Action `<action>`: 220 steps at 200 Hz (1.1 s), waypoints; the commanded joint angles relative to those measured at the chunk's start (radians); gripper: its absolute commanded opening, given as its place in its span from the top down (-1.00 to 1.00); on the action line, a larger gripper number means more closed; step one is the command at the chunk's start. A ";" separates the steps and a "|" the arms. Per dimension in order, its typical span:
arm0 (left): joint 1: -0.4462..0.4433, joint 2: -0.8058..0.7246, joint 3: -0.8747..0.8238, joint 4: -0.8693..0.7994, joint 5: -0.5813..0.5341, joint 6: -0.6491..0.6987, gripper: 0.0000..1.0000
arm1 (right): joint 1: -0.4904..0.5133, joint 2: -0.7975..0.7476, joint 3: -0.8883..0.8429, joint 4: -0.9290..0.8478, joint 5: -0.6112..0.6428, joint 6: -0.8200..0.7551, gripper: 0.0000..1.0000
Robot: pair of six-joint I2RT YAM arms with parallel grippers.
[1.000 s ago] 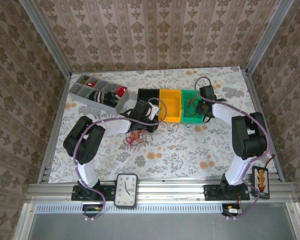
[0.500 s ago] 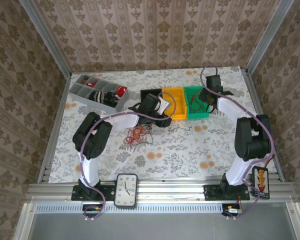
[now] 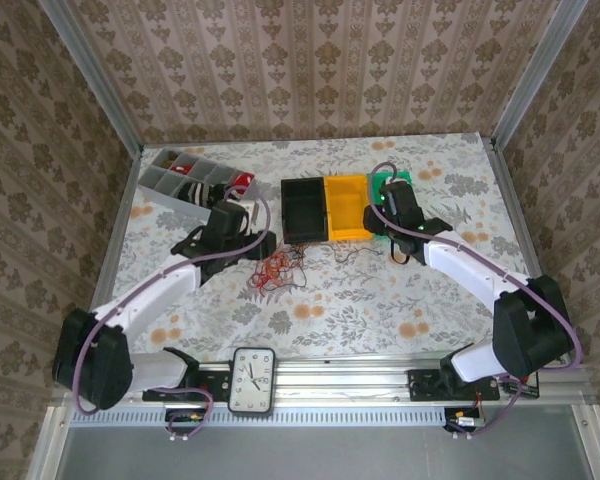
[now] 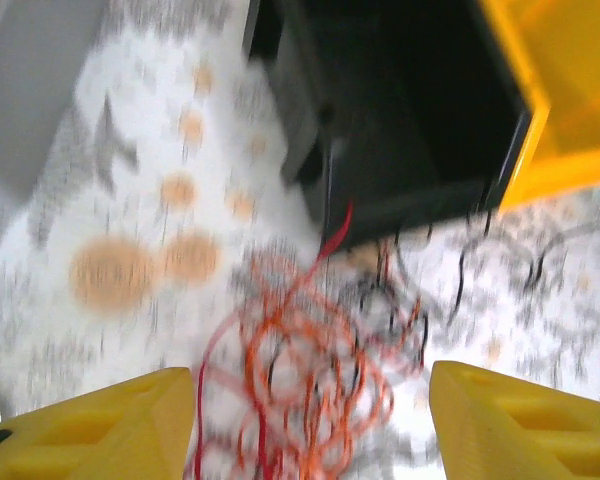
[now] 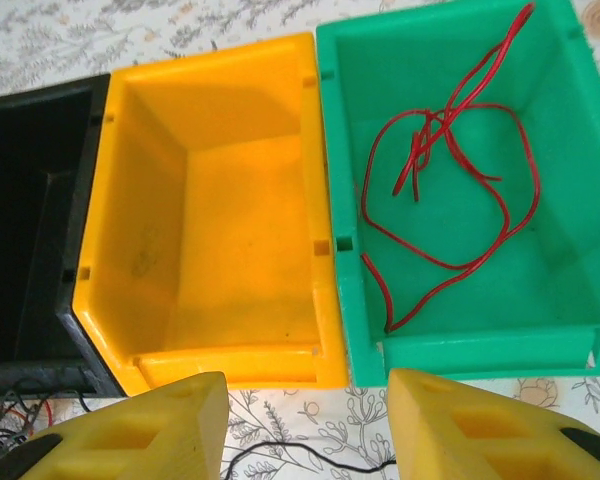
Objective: Untangle the cables
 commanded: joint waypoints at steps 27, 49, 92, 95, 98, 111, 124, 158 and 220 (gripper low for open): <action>-0.014 -0.113 -0.124 -0.219 0.187 -0.080 -0.17 | 0.004 0.074 0.035 0.021 -0.036 0.008 0.09; -0.017 -0.095 -0.169 -0.178 0.221 -0.089 -0.15 | 0.003 0.089 0.046 0.019 -0.047 0.009 0.09; -0.026 -0.039 -0.166 -0.120 0.187 -0.060 -0.15 | 0.004 0.069 0.020 0.016 -0.037 0.005 0.09; -0.026 -0.036 -0.164 -0.120 0.181 -0.055 -0.15 | 0.004 0.068 0.018 0.016 -0.035 0.003 0.09; -0.027 -0.032 -0.162 -0.120 0.175 -0.051 -0.14 | 0.004 0.066 0.016 0.015 -0.034 0.003 0.09; -0.026 -0.016 -0.151 -0.120 0.149 -0.033 -0.14 | 0.004 0.060 0.010 0.013 -0.029 0.000 0.09; -0.026 0.003 -0.139 -0.122 0.118 -0.018 -0.13 | 0.004 0.060 0.005 0.013 -0.025 -0.001 0.09; -0.028 0.053 -0.102 -0.122 0.058 0.032 -0.11 | 0.004 0.062 0.004 0.014 -0.022 0.004 0.09; -0.035 0.154 -0.018 -0.140 0.094 0.156 0.00 | 0.004 0.070 0.018 0.008 -0.018 0.003 0.09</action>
